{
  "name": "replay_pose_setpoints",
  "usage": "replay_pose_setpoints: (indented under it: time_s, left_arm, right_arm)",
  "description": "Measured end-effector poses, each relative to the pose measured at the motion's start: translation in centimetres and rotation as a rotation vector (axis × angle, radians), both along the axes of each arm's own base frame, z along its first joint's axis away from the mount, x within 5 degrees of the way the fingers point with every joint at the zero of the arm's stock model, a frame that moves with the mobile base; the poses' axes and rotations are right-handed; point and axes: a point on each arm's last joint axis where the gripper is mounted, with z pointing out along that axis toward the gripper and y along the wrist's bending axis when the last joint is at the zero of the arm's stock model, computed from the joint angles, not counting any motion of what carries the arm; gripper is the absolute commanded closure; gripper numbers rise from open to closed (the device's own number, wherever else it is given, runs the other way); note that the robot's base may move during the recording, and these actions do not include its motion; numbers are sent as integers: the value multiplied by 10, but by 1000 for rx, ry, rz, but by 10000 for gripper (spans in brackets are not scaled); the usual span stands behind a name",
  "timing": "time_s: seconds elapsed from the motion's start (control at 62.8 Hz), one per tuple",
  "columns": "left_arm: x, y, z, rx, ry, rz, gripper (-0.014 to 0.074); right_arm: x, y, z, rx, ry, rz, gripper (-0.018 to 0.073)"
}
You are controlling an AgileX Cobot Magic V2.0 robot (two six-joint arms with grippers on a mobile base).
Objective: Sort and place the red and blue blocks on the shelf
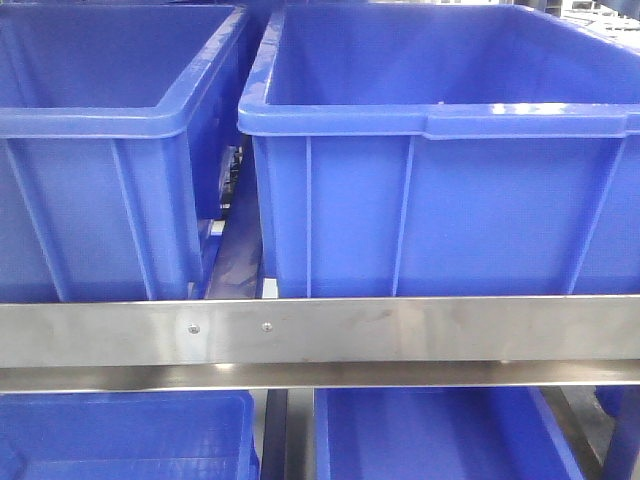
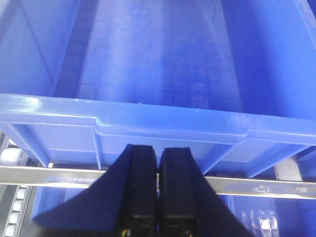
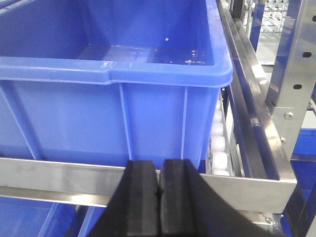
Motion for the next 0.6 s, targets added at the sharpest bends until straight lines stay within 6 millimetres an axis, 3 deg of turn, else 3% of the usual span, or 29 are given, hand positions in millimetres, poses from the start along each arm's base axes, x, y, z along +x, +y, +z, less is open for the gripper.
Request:
replay_pose_setpoints:
  time_s: [0.605]
  left_arm:
    - [0, 0, 0, 0, 0, 0, 471]
  right_arm:
    - [0, -1, 0, -16, -7, -10, 510]
